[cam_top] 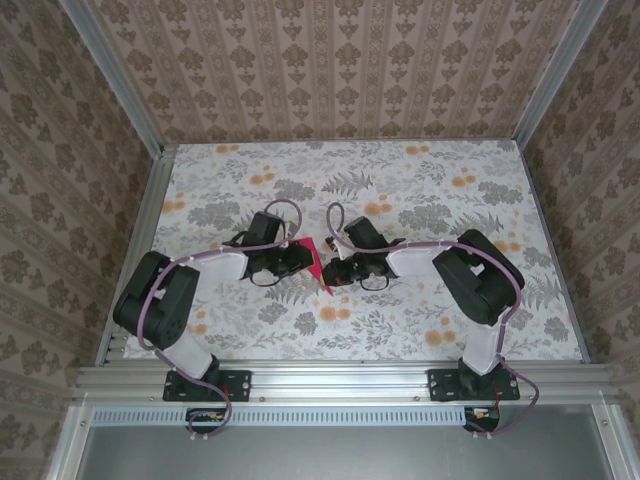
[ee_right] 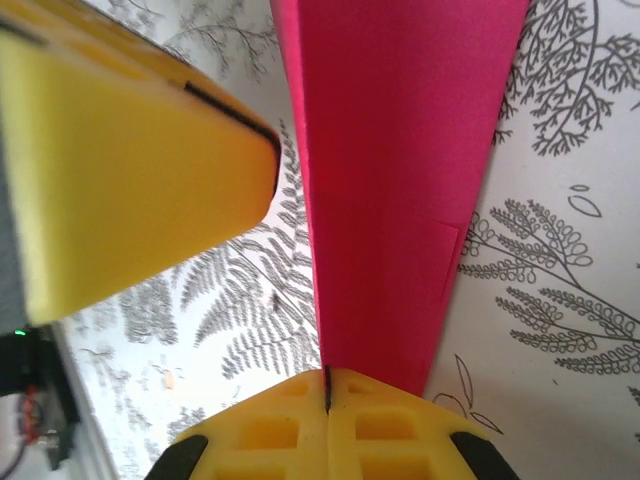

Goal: Fold a paper plane with a square sheet of paper (pick it up from the middle)
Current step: Fold the wing for the fifth time at the center of the table.

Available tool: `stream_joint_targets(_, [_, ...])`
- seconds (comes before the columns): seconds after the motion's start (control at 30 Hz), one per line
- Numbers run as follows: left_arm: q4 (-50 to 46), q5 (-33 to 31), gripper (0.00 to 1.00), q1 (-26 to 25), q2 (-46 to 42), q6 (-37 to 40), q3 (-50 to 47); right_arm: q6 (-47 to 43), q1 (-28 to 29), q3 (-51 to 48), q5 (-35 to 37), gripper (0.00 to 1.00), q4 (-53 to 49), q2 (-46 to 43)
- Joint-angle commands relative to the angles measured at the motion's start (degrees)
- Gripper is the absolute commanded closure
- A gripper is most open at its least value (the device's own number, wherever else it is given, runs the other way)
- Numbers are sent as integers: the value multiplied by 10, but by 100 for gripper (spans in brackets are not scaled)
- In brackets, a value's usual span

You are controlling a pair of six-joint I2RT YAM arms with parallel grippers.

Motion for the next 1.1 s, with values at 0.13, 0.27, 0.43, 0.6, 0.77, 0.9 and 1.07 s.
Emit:
stream_joint_targets(0.13, [27, 25, 81, -6, -3, 19, -9, 116, -15, -27, -97, 100, 111, 15])
stream_joint_targets(0.27, [27, 27, 81, -8, 10, 20, -5, 134, -17, -27, -106, 100, 118, 28])
stream_joint_targets(0.43, [30, 27, 81, -10, 23, 21, -5, 157, -20, -27, -114, 100, 128, 48])
stream_joint_targets(0.6, [23, 21, 82, -10, 30, 25, -5, 167, -21, -27, -117, 100, 128, 59])
stream_joint_targets(0.77, [23, 17, 82, -10, 36, 27, -8, 181, -25, -26, -114, 100, 125, 71])
stream_joint_targets(0.9, [26, 17, 82, -11, 31, 28, -11, 190, -29, -26, -104, 100, 113, 76])
stream_joint_targets(1.07, [26, 17, 82, -10, 17, 34, -16, 193, -33, -23, -83, 100, 81, 77])
